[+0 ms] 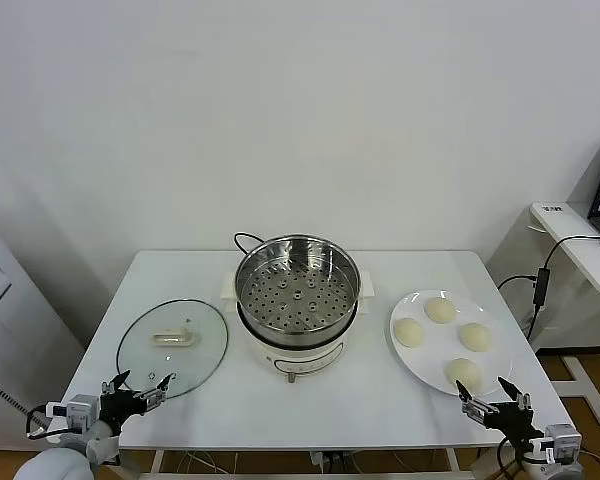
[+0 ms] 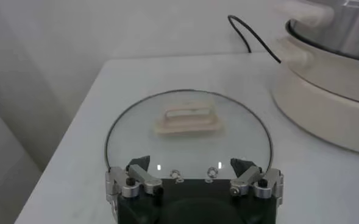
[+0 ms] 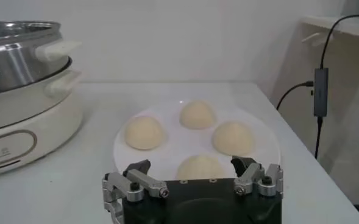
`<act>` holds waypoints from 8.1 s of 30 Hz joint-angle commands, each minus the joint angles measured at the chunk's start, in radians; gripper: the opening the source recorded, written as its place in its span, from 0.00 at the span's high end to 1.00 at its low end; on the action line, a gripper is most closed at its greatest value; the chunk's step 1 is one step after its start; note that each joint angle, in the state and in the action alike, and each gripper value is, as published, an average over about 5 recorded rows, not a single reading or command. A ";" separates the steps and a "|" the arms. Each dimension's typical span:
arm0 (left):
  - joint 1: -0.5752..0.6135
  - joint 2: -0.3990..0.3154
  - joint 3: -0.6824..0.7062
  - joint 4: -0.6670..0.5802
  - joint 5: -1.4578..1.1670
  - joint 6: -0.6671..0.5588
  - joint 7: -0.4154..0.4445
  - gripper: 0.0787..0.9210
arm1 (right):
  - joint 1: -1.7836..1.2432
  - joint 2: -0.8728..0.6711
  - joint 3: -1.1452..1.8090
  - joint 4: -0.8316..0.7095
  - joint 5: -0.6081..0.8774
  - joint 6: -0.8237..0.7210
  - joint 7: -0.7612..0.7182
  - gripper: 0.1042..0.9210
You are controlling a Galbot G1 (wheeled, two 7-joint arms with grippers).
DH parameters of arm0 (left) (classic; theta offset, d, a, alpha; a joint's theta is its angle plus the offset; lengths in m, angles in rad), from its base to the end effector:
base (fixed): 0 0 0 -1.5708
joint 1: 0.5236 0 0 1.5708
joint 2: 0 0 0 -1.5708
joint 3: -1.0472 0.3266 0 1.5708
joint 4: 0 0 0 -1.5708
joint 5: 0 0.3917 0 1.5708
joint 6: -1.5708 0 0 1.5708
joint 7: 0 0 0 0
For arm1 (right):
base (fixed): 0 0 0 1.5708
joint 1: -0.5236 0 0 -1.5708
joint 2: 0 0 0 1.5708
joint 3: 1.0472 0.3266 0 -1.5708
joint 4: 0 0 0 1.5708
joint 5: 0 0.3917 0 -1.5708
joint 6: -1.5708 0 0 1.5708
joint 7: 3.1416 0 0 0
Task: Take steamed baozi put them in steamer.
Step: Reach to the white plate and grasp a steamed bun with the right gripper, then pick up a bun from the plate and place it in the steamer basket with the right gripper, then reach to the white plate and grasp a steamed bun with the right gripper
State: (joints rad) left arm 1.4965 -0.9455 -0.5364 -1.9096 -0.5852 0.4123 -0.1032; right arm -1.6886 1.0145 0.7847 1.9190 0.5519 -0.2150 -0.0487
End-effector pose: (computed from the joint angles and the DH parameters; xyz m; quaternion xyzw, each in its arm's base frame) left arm 0.2648 0.1188 -0.3014 -0.0417 -0.9582 -0.0337 0.2809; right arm 0.2170 -0.1826 -0.3039 0.0108 -0.9770 0.0229 0.2118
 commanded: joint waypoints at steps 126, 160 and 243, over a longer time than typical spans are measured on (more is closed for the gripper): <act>0.031 -0.028 -0.011 -0.109 0.050 0.070 -0.001 0.12 | 2.249 0.039 -1.700 -1.082 -0.587 0.865 -1.116 0.52; 0.025 -0.015 0.007 -0.108 0.062 0.073 0.002 0.12 | 1.954 0.275 -1.560 -0.954 -1.297 1.088 -0.920 0.51; 0.063 -0.028 -0.016 -0.140 0.073 0.078 0.009 0.12 | 1.881 -0.162 -1.860 -1.059 -0.330 0.341 -1.095 0.12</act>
State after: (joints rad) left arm 1.5587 -0.9742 -0.5513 -2.0508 -0.5116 0.4911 -0.0949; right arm 0.3206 0.8321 -1.1478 0.9165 0.2722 0.1625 -1.1565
